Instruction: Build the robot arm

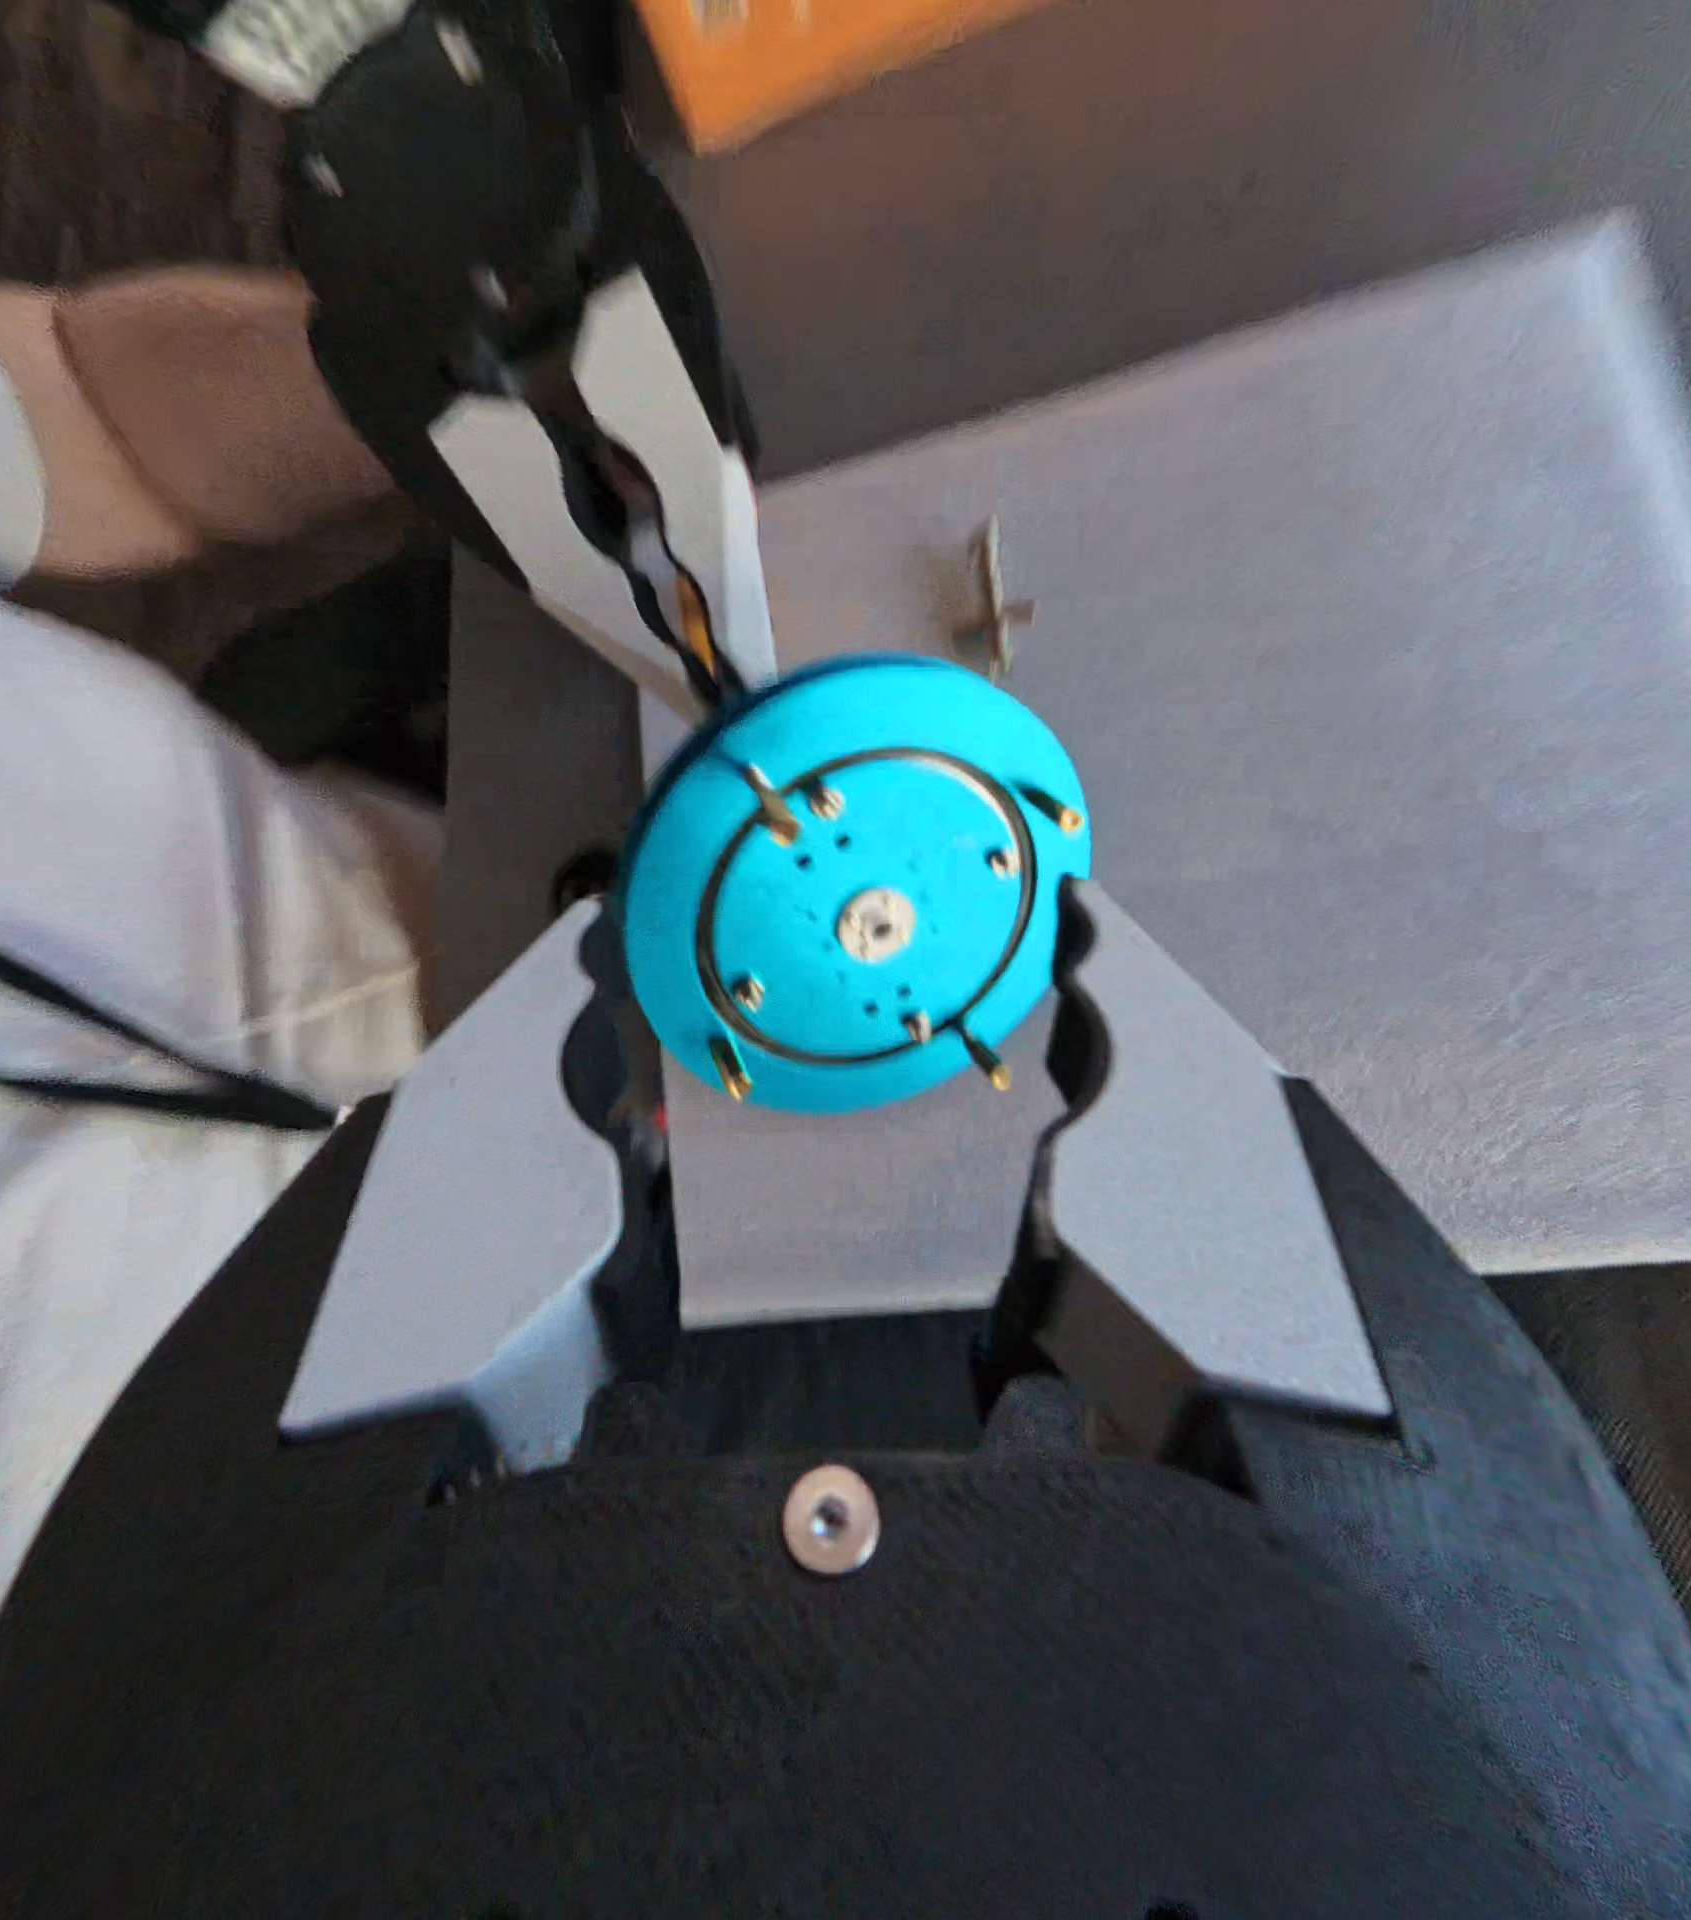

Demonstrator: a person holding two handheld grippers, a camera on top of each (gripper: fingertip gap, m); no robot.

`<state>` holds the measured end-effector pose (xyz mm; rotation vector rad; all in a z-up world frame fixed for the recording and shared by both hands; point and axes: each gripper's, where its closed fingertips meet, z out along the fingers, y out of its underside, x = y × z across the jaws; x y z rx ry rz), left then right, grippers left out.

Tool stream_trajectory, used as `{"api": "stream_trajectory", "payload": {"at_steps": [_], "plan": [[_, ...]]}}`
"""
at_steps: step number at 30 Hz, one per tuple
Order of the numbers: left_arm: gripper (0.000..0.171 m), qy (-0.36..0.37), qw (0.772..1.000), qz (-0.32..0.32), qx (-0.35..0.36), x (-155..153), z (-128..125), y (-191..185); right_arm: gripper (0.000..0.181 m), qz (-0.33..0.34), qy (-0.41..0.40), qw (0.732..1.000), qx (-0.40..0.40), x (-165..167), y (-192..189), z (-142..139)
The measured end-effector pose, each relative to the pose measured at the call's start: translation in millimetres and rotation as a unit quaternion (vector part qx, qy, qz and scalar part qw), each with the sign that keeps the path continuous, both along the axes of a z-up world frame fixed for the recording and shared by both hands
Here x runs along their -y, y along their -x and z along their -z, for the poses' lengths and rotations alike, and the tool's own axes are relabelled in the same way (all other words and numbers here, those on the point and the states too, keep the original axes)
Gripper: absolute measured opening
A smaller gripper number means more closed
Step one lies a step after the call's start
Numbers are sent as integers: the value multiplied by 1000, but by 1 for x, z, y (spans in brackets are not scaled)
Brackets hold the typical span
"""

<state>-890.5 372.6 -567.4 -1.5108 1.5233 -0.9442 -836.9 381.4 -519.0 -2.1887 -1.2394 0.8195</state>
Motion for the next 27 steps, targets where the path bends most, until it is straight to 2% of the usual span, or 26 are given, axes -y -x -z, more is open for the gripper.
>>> {"api": "stream_trajectory", "payload": {"at_steps": [2, 4, 5, 6, 8, 9, 10, 11, 12, 13, 14, 17, 23, 25, 27], "plan": [[2, 5, 1000, -2, 0, -1, 0, 0, 86, 64, -84, 991, -76, 16, 12, -18], [2, 10, 1000, -3, 0, -1, 0, 0, 85, 127, -144, 972, -134, 30, 26, -25], [2, 10, 1000, -4, -1, -2, 0, 0, 77, 154, -184, 962, -133, 34, 31, -23], [2, 10, 1000, -4, -2, -2, 0, 0, 73, 180, -235, 950, -100, 32, 31, -15], [2, 18, 1000, -4, -2, -1, 0, -1, 73, 215, -331, 919, 15, 23, 23, 1], [2, 25, 1000, -4, -1, -1, -1, -1, 70, 218, -356, 907, 56, 21, 24, 9], [2, 30, 1000, -3, 0, -1, -1, -2, 63, 217, -370, 900, 84, 21, 27, 16], [2, 32, 999, -3, 0, 0, -1, -2, 50, 217, -380, 892, 112, 20, 27, 24], [2, 34, 999, -5, 0, -1, 0, -1, 28, 220, -389, 883, 142, 19, 24, 30], [2, 37, 999, -6, 1, -1, 0, -1, 20, 226, -408, 870, 159, 16, 20, 29], [2, 43, 999, -8, 0, -1, 0, 0, 18, 231, -410, 868, 155, 15, 20, 27], [2, 59, 998, -11, -3, -2, 0, 3, 15, 255, -360, 890, 111, 12, 18, 26], [2, 98, 995, -29, 18, -12, -12, 20, 12, 272, -347, 893, 96, 6, 6, 17], [2, 142, 987, -64, 32, -29, -20, 29, 12, 264, -353, 892, 98, 6, 7, 17], [2, 249, 963, -96, 40, -52, -29, 34, 13, 248, -367, 891, 103, 8, 13, 20]]}}
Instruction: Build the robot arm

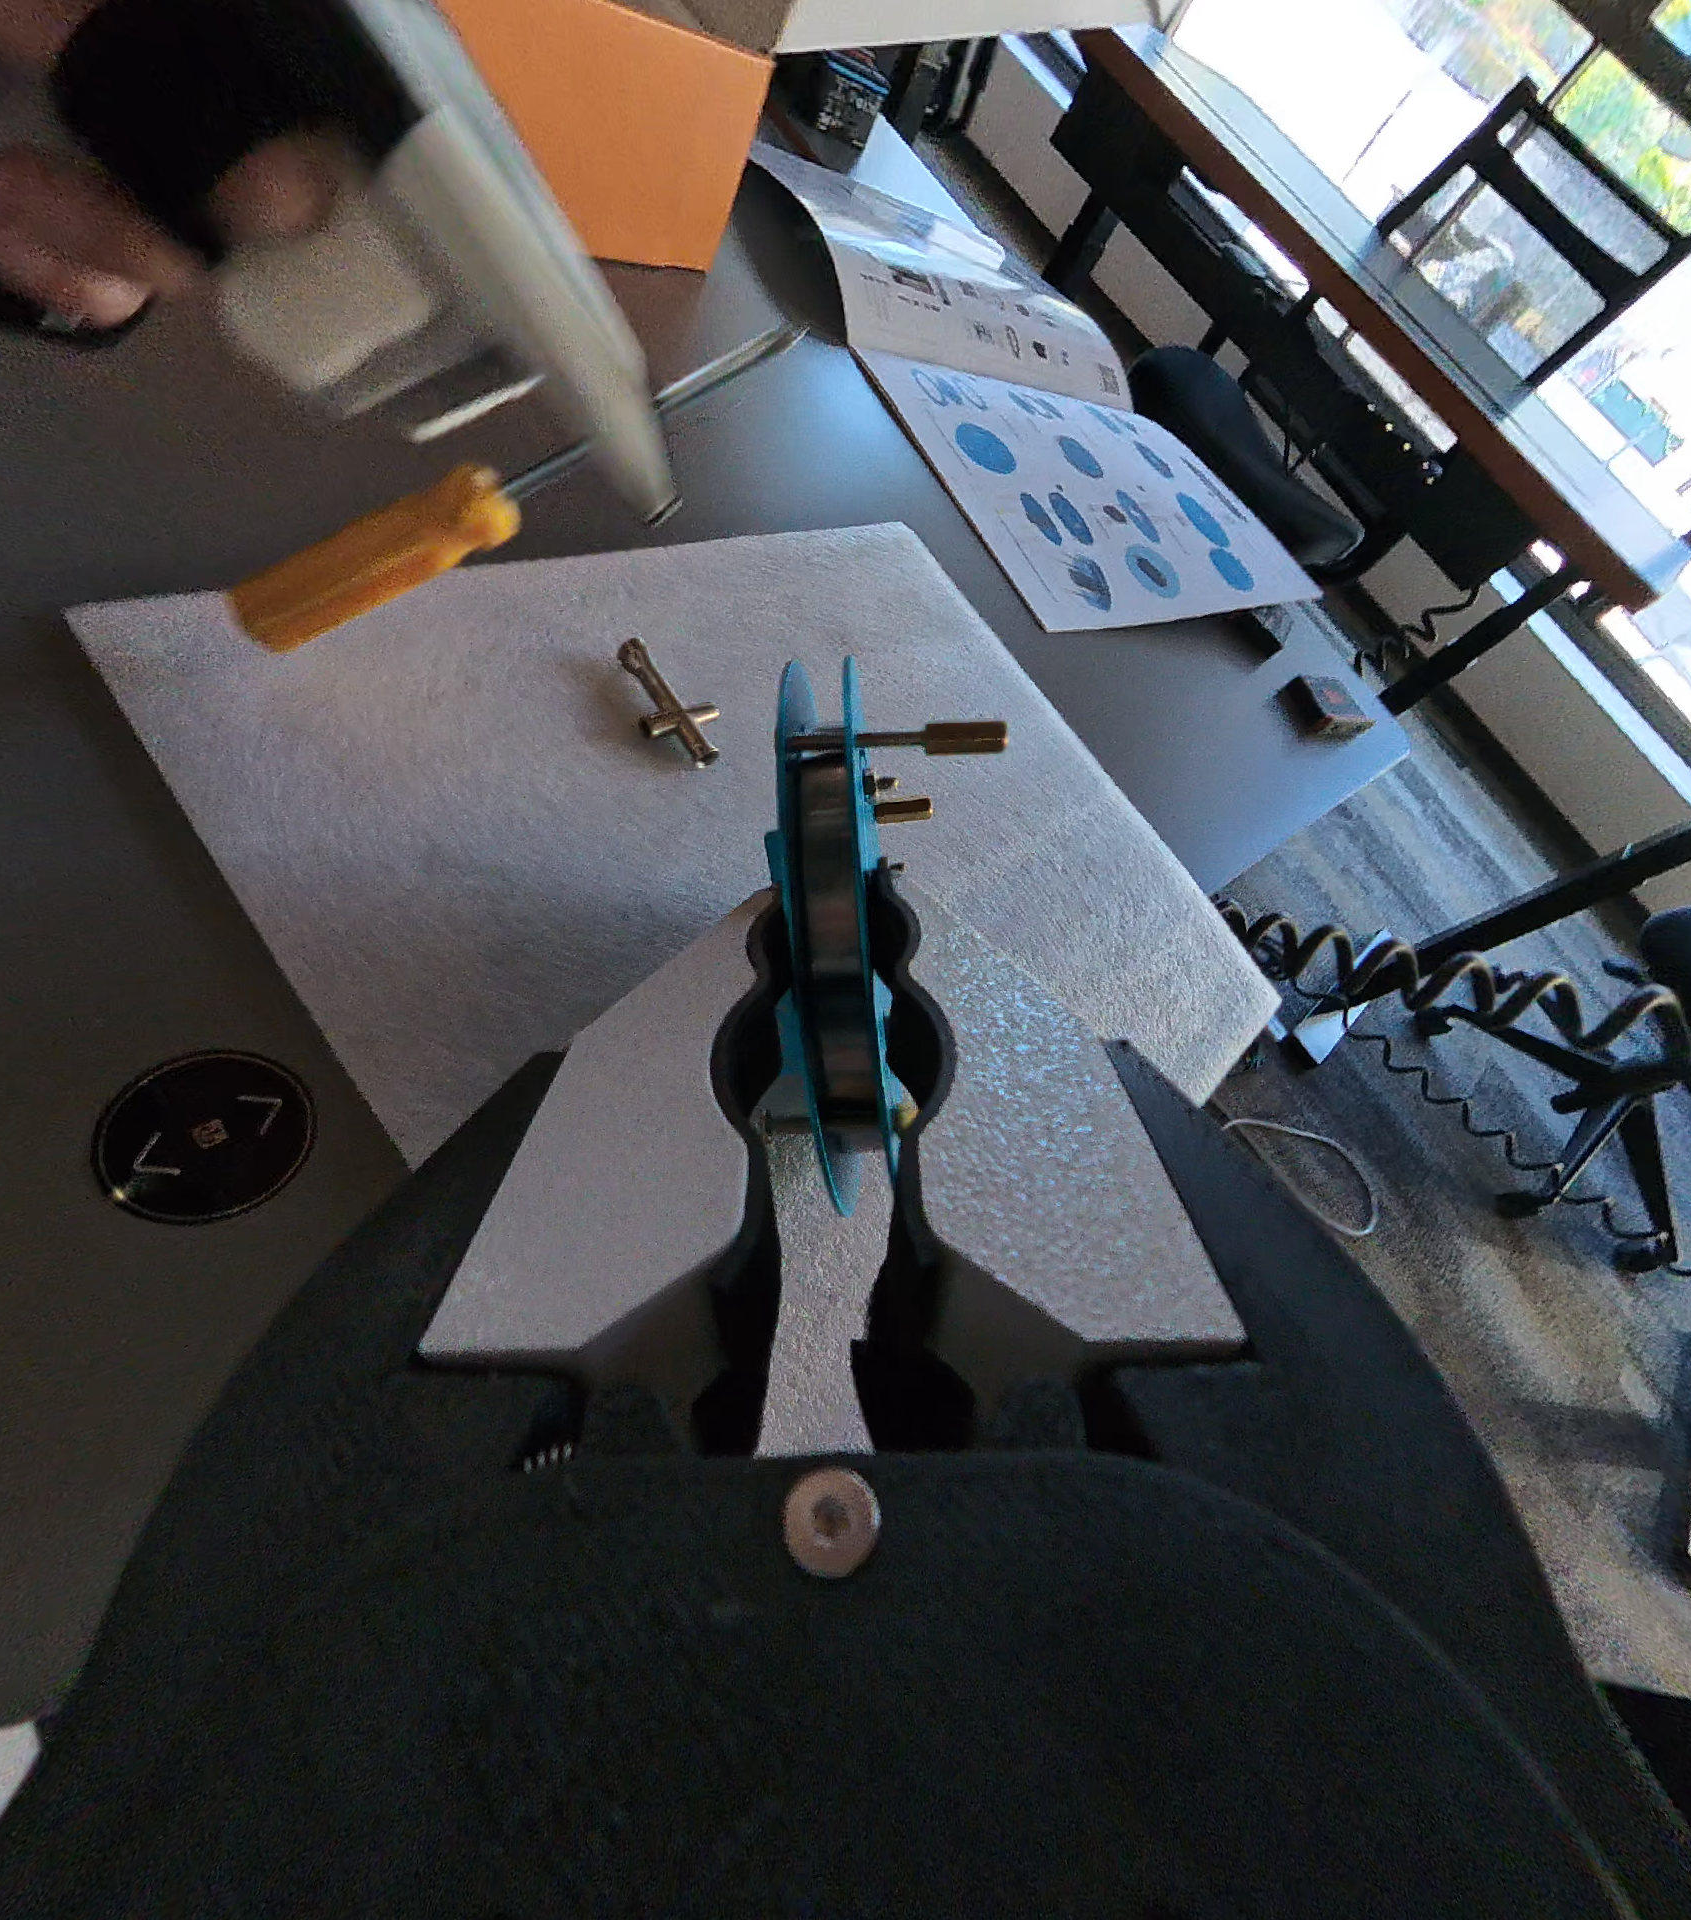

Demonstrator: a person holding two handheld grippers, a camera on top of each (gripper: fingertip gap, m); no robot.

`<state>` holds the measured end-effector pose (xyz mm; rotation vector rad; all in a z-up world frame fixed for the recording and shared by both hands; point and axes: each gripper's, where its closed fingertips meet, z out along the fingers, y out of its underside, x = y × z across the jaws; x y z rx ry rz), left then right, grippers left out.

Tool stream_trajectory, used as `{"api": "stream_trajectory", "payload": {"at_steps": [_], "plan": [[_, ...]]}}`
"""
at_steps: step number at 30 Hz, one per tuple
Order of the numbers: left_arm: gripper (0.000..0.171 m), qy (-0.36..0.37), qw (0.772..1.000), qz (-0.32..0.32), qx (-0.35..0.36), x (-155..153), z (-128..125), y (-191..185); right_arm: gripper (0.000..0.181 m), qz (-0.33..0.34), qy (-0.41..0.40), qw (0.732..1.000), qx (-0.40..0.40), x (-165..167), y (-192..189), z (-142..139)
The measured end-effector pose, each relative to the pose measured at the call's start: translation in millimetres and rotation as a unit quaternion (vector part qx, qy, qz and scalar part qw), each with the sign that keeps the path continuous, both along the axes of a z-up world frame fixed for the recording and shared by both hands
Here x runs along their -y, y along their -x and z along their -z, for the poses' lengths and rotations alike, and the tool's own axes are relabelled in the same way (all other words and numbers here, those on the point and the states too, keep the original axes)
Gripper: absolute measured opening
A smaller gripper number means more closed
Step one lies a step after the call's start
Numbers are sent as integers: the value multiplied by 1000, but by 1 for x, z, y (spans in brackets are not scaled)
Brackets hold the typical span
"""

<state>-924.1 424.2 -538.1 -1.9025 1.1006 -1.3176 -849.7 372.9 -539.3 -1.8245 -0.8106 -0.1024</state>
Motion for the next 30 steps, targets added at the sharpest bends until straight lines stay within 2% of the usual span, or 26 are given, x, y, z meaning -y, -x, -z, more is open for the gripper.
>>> {"api": "stream_trajectory", "payload": {"at_steps": [2, 5, 9, 12, 15, 20, 24, 27, 30], "plan": [[2, 107, 993, -40, 38, -33, -16, 0, 13, -10, -10, 1000, 23, 3, 7, 4], [1, 209, 977, -25, -30, -67, 2, -9, 14, -22, -34, 997, 60, 7, 17, 12], [2, 244, 957, -14, -157, -92, 45, -21, 17, -40, -56, 993, 99, 13, 30, 27], [2, 270, 944, -14, -190, -100, 62, -29, 18, -50, -76, 985, 145, 15, 35, 36], [2, 283, 936, -13, -211, -102, 69, -30, 19, -63, -83, 981, 165, 16, 37, 41], [28, 289, 928, -38, -231, -108, 72, -18, 32, -99, -32, 973, 206, 22, 43, 61], [32, 272, 932, -56, -232, -106, 67, -5, 32, -105, -16, 971, 214, 28, 42, 63], [36, 233, 940, -70, -240, -101, 68, 10, 33, -125, 9, 976, 180, 40, 42, 56], [37, 184, 953, -88, -224, -97, 63, 23, 34, -151, 38, 983, 101, 57, 42, 37]]}}
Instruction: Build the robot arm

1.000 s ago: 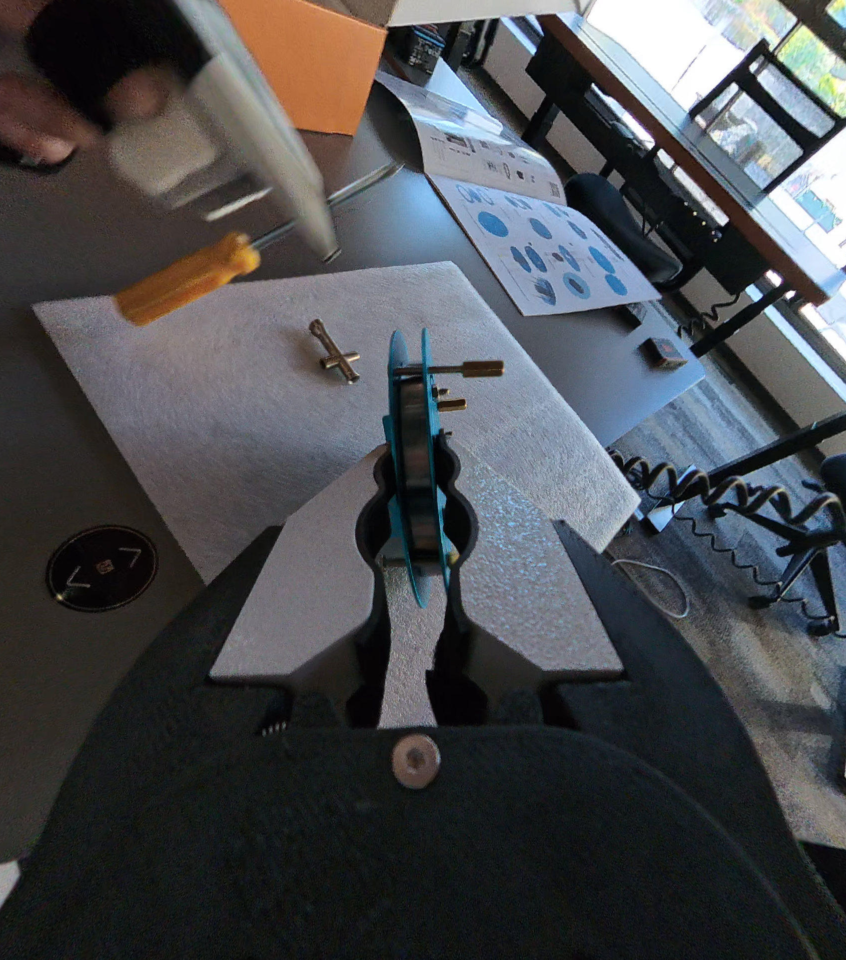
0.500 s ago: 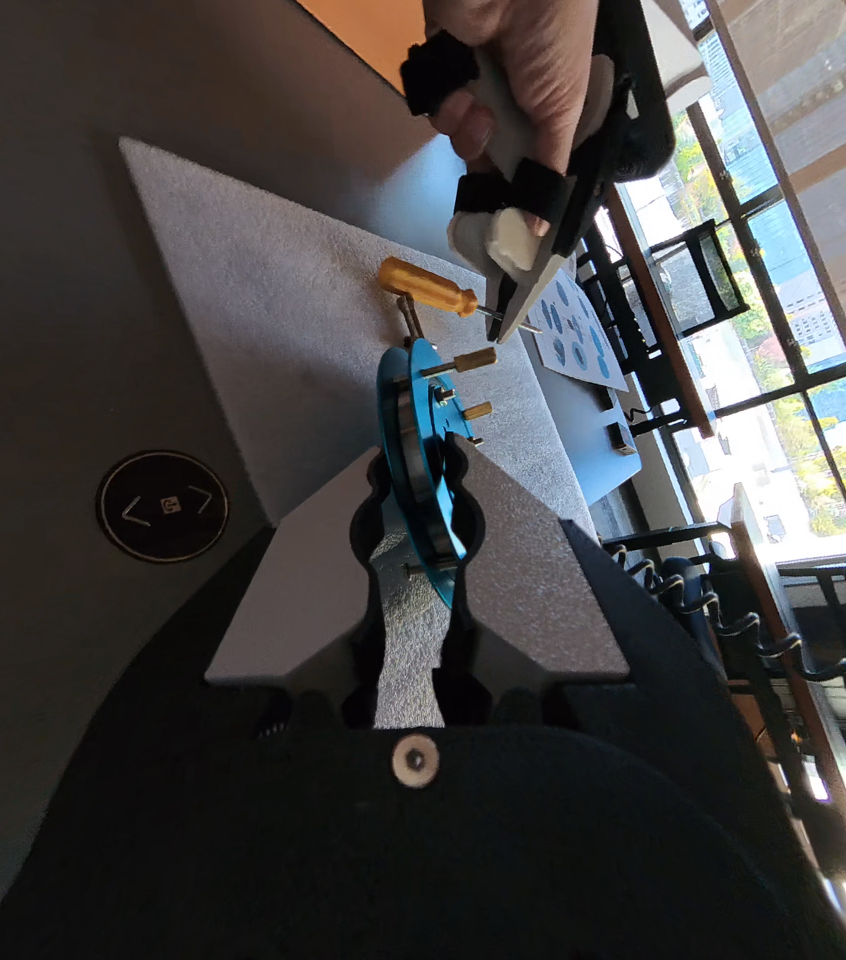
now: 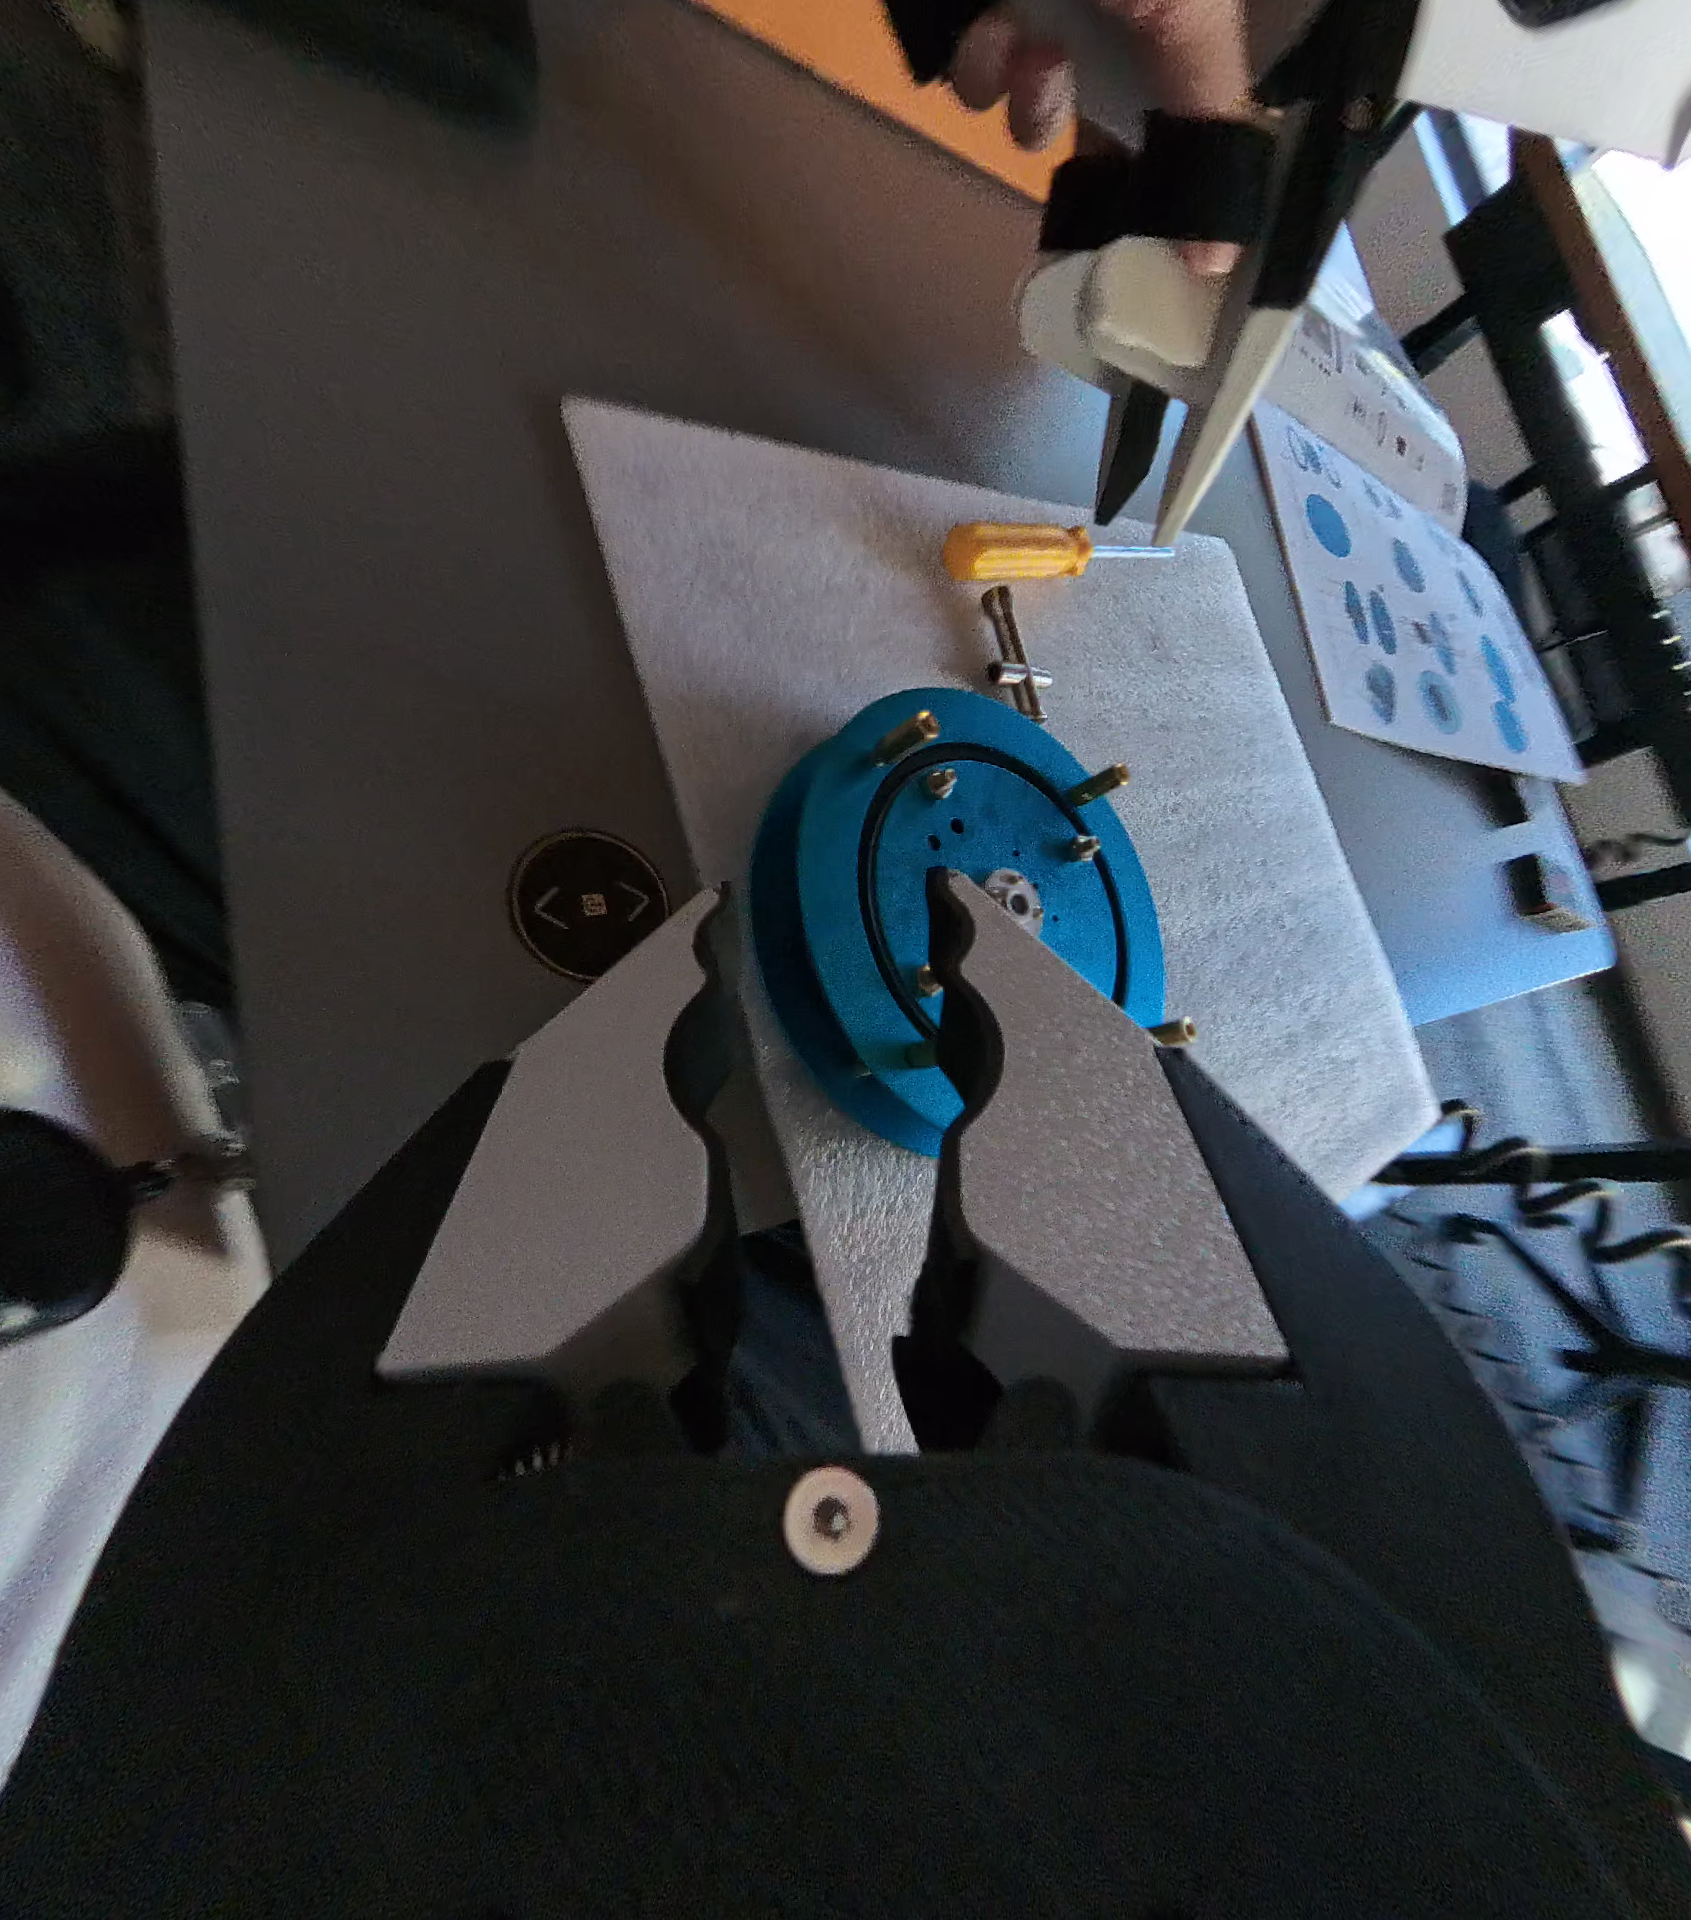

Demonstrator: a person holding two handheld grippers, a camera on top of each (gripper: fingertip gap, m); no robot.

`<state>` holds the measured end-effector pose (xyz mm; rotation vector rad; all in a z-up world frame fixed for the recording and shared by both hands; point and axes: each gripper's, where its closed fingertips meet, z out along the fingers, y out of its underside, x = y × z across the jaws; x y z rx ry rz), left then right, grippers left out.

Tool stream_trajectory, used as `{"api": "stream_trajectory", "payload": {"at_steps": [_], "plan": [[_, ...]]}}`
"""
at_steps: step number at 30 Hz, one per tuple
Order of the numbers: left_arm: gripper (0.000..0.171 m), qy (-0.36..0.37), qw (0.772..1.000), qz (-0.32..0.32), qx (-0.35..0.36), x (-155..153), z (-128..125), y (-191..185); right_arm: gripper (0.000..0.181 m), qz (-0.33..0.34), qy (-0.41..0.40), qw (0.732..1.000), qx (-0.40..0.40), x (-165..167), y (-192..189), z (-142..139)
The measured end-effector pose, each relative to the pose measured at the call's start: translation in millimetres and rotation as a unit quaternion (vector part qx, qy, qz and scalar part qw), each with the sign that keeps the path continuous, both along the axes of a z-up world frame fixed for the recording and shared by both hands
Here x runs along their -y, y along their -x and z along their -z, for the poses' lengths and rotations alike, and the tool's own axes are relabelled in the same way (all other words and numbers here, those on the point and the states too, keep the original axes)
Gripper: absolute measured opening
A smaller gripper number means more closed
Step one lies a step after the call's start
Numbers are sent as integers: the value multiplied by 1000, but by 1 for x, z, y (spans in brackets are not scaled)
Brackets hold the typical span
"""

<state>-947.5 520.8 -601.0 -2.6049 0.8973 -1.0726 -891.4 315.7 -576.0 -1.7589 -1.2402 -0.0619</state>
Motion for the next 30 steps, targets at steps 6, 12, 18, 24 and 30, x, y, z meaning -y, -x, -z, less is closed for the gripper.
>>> {"api": "stream_trajectory", "payload": {"at_steps": [6, 12, 18, 24, 30], "plan": [[62, -238, 970, -41, 16, -25, -62, -5, 42, 89, 19, 967, -237, -69, -49, -87], [110, -368, 926, 17, -83, -47, -41, -79, 78, 129, 178, 964, -150, -208, -82, -8], [120, -290, 945, 52, -141, -52, 18, -96, 88, 130, 240, 949, -158, -223, -85, 48], [126, -283, 947, 45, -145, -60, 32, -71, 93, 86, 233, 955, -163, -229, -63, 51], [131, -278, 942, 8, -187, -75, 31, -10, 95, 8, 247, 960, -134, -250, -6, 51]]}}
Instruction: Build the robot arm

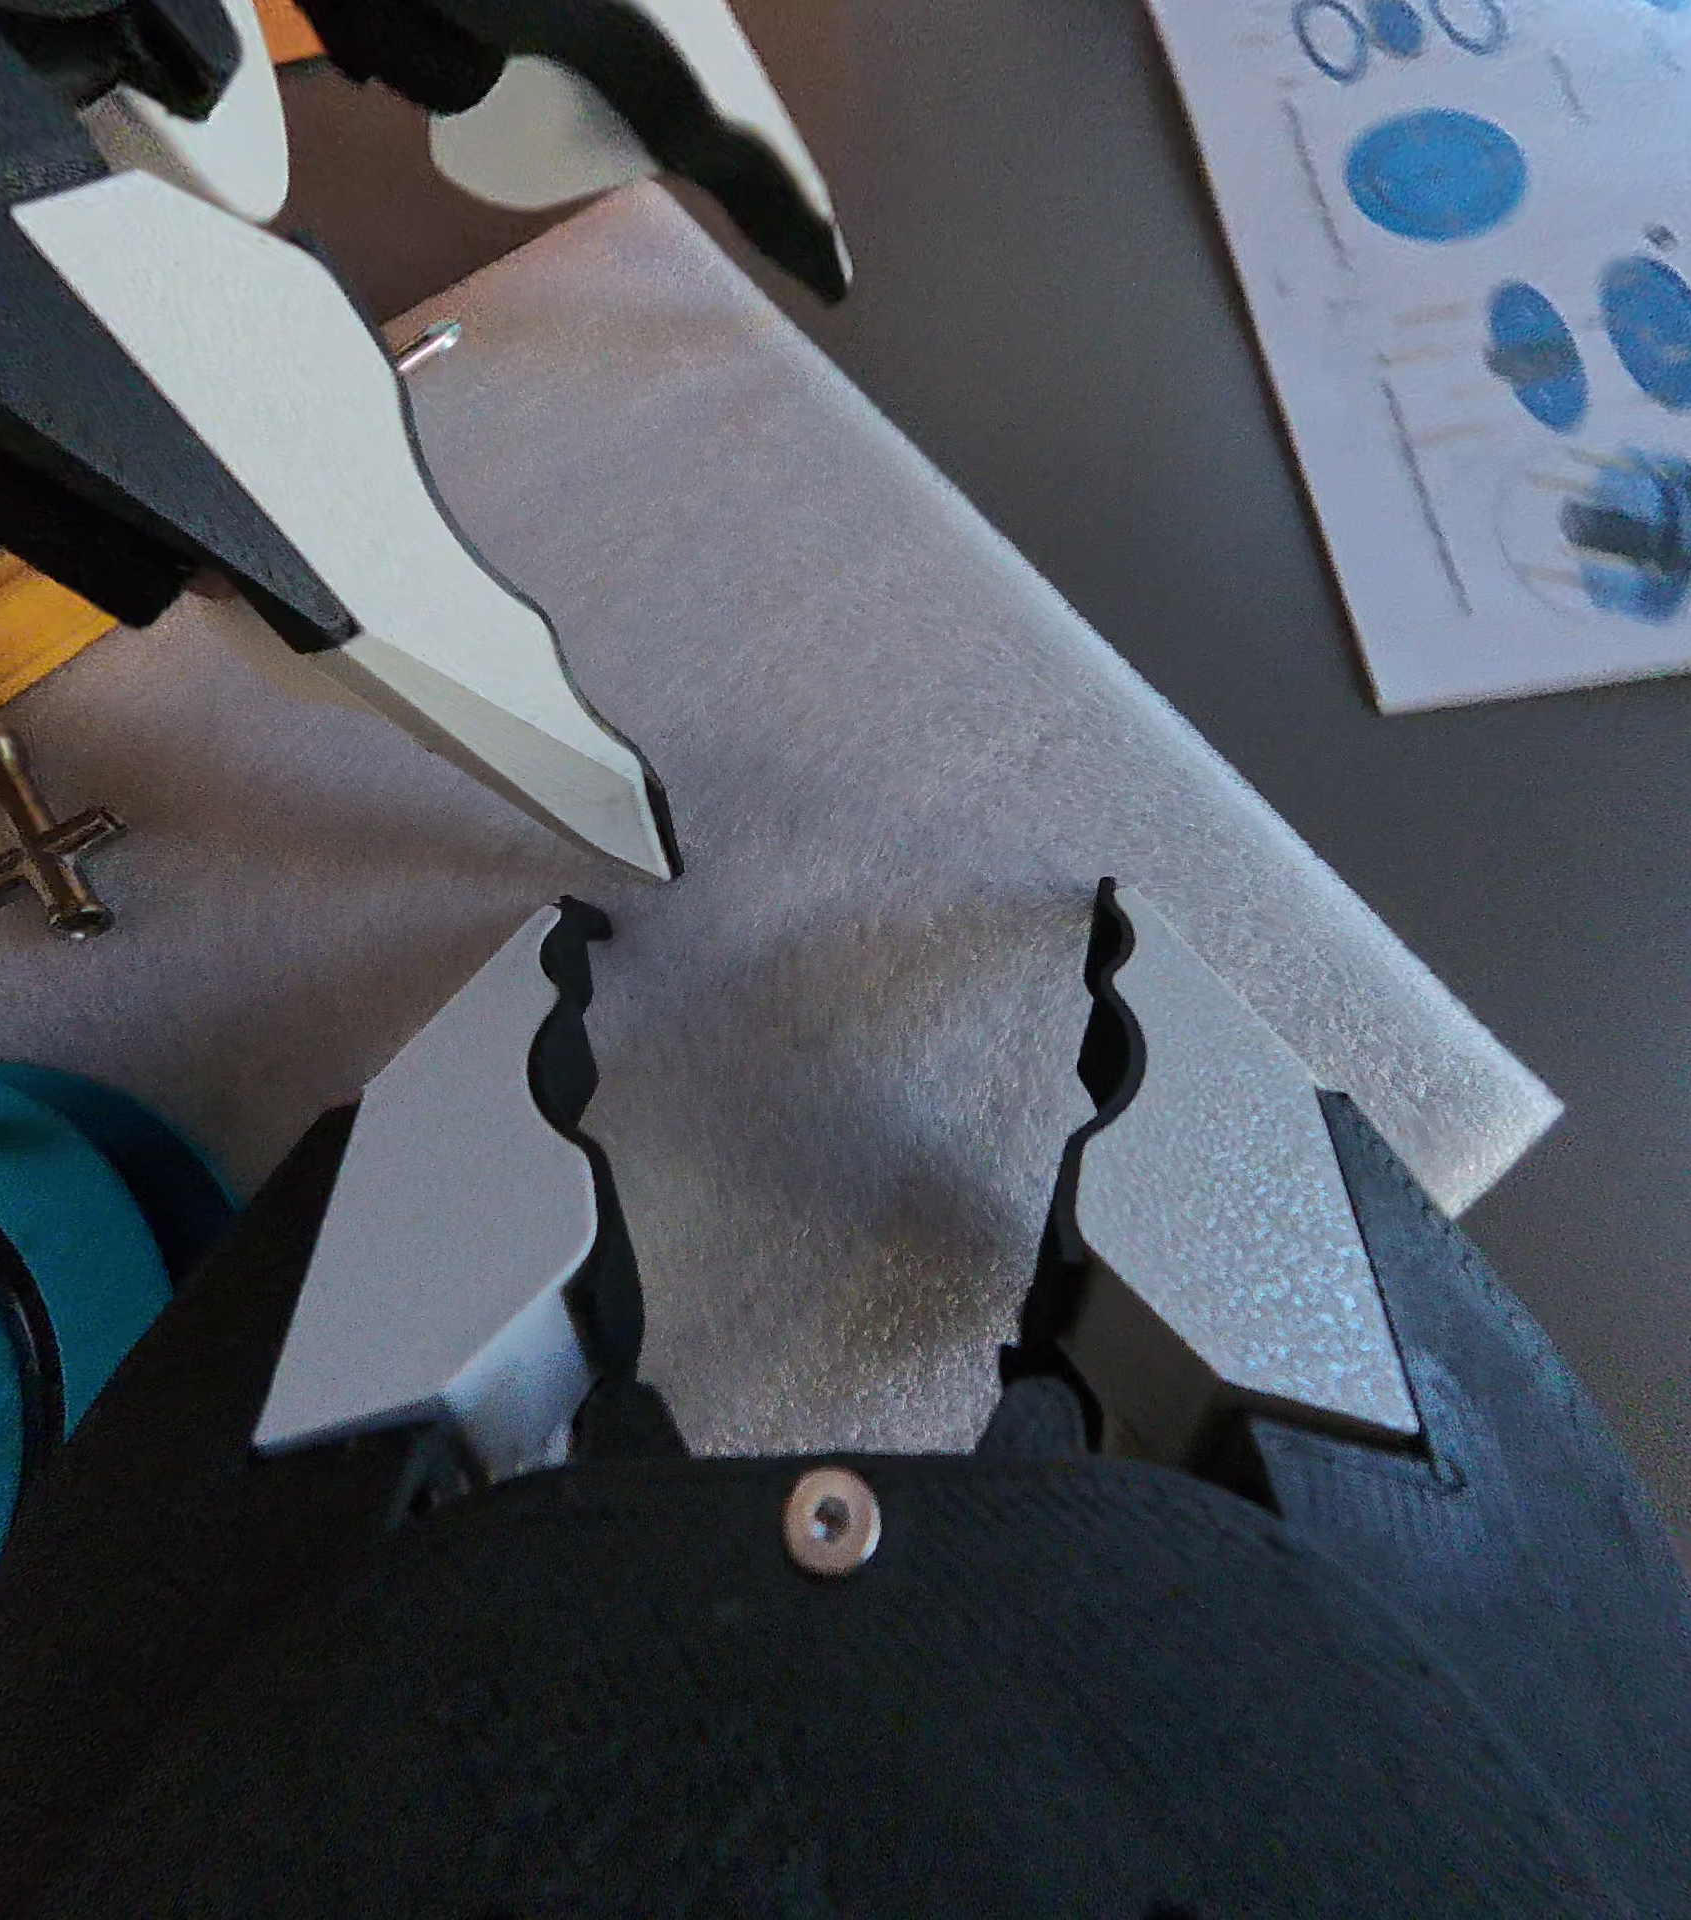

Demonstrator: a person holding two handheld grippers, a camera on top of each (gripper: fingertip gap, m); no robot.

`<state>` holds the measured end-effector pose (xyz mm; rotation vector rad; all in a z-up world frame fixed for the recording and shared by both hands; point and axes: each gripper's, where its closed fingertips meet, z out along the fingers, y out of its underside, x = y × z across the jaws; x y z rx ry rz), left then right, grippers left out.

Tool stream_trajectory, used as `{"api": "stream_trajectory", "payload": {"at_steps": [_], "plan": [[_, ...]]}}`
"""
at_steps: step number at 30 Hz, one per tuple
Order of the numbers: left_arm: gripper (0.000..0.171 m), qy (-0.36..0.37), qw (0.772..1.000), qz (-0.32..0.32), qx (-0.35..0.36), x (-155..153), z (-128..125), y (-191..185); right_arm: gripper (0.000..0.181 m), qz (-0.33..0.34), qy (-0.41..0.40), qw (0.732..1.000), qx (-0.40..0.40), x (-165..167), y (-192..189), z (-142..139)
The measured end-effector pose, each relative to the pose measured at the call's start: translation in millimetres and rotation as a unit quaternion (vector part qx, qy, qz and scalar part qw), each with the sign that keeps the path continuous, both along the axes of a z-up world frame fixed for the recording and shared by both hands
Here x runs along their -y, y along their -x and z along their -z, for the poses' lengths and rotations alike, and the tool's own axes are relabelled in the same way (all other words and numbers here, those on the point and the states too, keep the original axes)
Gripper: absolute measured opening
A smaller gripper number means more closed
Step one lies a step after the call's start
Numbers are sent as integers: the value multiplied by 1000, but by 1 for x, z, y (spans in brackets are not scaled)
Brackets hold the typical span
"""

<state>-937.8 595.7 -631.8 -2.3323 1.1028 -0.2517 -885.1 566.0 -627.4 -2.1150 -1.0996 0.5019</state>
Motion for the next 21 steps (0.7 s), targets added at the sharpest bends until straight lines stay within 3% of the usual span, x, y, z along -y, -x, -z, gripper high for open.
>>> {"api": "stream_trajectory", "payload": {"at_steps": [5, 8, 15, 21], "plan": [[127, -23, 1000, -9, -11, 0, -5, 19, 97, -73, -2, 997, -15, -5, 25, 0], [108, -16, 999, 8, 37, 7, -2, 11, 97, -77, -4, 997, -23, -5, 24, 0], [118, -40, 994, 21, 101, 2, 0, 10, 97, -76, -6, 997, -24, -5, 24, 0], [117, -44, 993, 20, 110, 2, -1, 11, 98, -70, -13, 997, -21, -7, 23, 0]]}}
